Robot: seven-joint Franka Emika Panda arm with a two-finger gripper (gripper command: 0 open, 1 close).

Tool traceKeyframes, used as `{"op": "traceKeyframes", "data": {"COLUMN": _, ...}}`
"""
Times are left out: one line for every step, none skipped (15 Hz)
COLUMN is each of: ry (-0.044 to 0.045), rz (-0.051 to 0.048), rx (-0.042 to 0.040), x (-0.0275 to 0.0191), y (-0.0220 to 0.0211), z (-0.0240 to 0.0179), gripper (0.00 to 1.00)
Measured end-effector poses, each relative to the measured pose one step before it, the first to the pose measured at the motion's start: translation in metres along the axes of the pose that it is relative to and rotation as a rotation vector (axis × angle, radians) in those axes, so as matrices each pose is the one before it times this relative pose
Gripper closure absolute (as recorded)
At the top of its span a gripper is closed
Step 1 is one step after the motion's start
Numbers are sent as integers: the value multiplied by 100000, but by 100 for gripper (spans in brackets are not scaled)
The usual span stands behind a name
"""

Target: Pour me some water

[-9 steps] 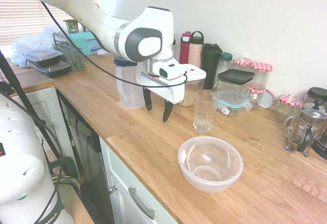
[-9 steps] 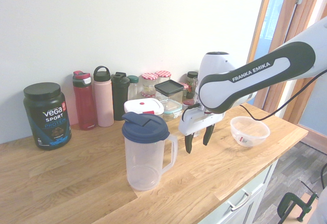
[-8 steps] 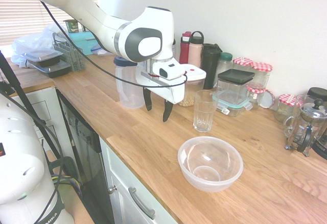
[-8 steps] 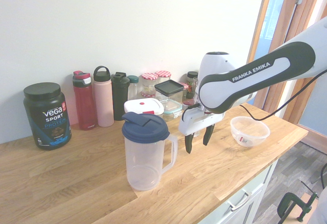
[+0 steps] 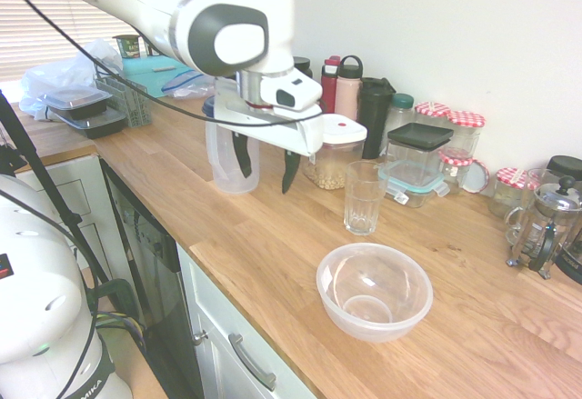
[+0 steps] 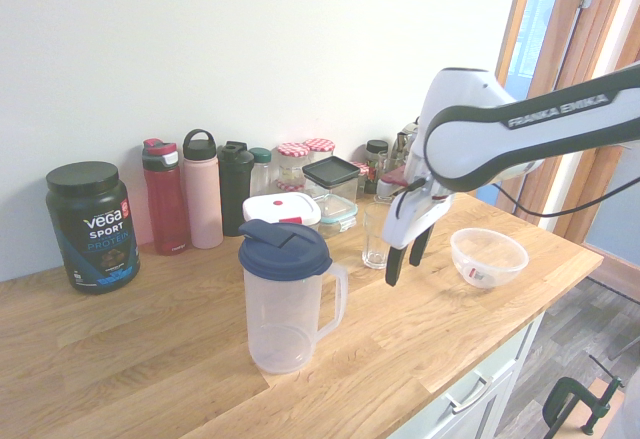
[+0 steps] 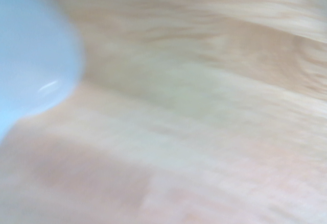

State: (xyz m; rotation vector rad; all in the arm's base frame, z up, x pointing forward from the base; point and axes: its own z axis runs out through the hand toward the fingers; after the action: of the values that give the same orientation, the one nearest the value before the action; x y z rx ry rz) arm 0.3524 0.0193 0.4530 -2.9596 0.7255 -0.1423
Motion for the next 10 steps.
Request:
{"op": "traceKeyframes", "data": {"ry": -136, "rz": -5672, "rx": 1988, "x": -1690, "y": -434, "z": -1104, "gripper": 0}}
{"op": "traceKeyframes", "data": {"ry": -502, "rz": -5558, "rx": 2085, "x": -1939, "y": -763, "z": -862, "gripper": 0}}
{"op": "traceKeyframes", "data": {"ry": -188, "rz": -5786, "rx": 2304, "x": -2091, "y": -1082, "z": -883, "gripper": 0}}
{"op": "traceKeyframes", "data": {"ry": 543, "rz": -5654, "rx": 2220, "x": -1841, "y": -1341, "z": -876, "gripper": 0}}
{"op": "traceKeyframes", "data": {"ry": 1379, "rz": -5829, "rx": 2477, "x": -1454, "y": -1498, "z": -872, "gripper": 0}}
{"op": "traceKeyframes", "data": {"ry": 1852, "rz": -5635, "rx": 2242, "x": -898, "y": -1302, "z": -543, "gripper": 0}}
{"op": "traceKeyframes", "data": {"ry": 2496, "rz": -4653, "rx": 2219, "x": -243, "y": -1104, "z": -272, "gripper": 0}}
{"op": "traceKeyframes", "data": {"ry": 2821, "rz": -2577, "rx": 1279, "x": 168, "y": -809, "z": -68, "gripper": 0}}
{"op": "traceKeyframes", "data": {"ry": 2443, "rz": -732, "rx": 313, "x": 490, "y": -540, "z": 288, "gripper": 0}}
{"op": "traceKeyframes", "data": {"ry": 1494, "rz": -231, "rx": 116, "x": 654, "y": -437, "z": 710, "gripper": 0}}
